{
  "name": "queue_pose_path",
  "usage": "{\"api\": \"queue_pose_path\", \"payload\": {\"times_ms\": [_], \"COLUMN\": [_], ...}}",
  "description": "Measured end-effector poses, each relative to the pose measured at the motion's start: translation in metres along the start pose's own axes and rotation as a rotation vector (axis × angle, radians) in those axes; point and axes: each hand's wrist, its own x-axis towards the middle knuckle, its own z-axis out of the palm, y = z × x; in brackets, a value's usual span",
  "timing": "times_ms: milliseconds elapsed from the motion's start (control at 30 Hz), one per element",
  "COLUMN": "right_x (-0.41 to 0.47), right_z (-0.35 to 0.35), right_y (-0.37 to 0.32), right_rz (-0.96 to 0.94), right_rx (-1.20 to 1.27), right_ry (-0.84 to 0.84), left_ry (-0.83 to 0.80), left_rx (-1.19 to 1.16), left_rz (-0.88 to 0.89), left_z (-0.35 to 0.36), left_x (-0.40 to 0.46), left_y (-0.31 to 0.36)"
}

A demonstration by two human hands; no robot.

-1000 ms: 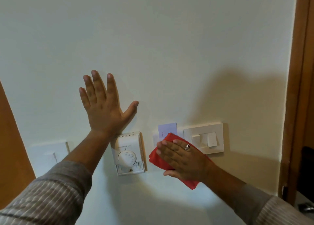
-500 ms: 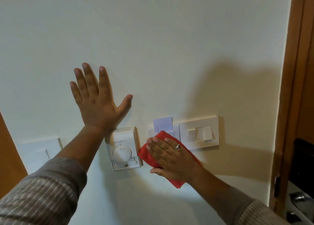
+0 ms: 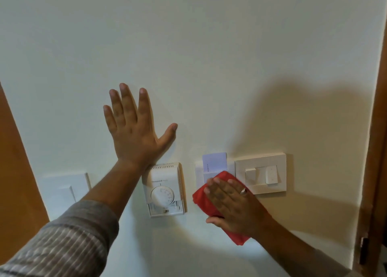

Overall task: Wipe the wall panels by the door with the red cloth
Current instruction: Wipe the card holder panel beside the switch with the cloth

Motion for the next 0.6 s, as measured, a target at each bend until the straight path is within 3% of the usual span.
{"api": "queue_pose_path", "payload": {"times_ms": [133,200,333,400,600], "right_x": [0.023,0.033,0.021,0.015,0.025], "right_z": [0.0,0.0,-0.002,-0.004,-0.007], "right_y": [-0.016,-0.028,-0.011,0.006,-0.034], "right_rz": [0.253,0.267,-0.061,-0.119,0.306], "right_rx": [0.035,0.086,0.064,0.041,0.078], "right_ry": [0.043,0.02,-0.025,-0.014,-0.014], "left_ry": [0.009,0.012,-0.001,-0.001,0.009], "left_rx": [0.006,0.008,-0.001,-0.003,0.006], "left_rz": [-0.008,-0.009,-0.003,-0.002,-0.006], "left_z": [0.001,0.002,0.0,-0.001,0.002], "left_x": [0.0,0.0,-0.001,-0.001,0.0], "left_y": [0.002,0.002,0.001,0.0,0.0]}}
